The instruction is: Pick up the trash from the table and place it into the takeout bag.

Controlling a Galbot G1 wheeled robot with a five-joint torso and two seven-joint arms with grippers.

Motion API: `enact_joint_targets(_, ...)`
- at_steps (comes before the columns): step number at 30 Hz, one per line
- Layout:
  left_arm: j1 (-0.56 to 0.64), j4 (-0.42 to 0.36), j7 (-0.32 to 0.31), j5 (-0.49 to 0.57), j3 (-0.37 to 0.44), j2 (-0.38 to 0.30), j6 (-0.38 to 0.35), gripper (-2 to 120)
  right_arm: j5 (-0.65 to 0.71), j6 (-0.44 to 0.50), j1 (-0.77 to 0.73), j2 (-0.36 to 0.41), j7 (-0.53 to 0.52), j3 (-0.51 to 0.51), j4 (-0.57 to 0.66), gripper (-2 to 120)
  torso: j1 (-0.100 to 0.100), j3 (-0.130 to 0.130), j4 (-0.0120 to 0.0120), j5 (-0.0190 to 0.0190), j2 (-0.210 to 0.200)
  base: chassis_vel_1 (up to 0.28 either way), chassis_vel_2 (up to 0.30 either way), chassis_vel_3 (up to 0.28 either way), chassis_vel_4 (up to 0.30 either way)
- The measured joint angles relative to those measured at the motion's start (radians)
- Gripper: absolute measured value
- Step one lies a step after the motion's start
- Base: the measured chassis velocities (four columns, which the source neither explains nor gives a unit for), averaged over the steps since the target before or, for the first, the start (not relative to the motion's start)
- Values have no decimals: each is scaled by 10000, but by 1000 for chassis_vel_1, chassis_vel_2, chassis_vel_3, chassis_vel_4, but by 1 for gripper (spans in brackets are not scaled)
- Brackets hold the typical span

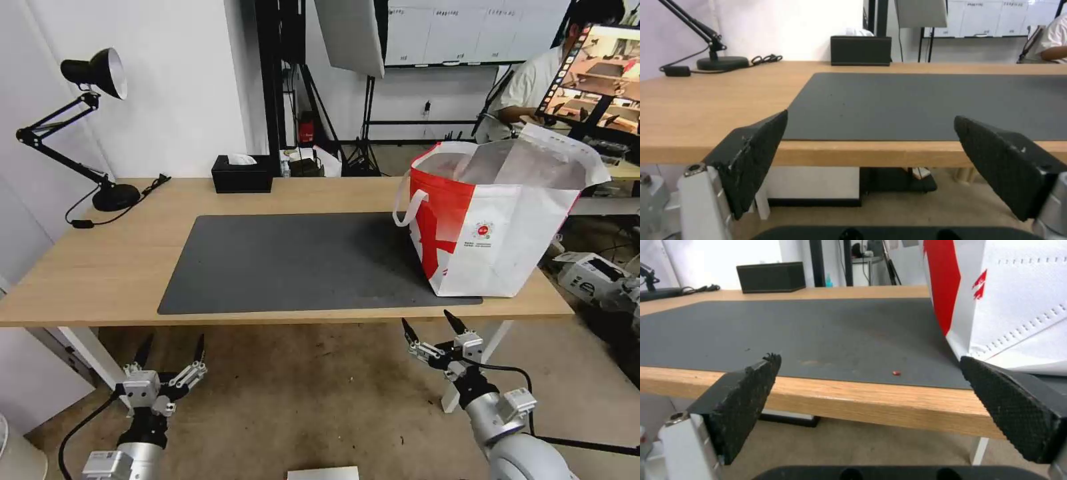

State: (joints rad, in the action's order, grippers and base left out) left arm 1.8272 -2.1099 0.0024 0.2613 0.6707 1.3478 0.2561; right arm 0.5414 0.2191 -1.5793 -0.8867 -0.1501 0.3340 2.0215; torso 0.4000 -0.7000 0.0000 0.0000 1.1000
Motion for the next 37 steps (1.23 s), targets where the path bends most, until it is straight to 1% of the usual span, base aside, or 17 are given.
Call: enact_joint_targets(37,-15,-17,10,5,-9,-19,-39,100,0,0,0,0,0,0,0,100,0,0,0,0,0,0,0,0,0)
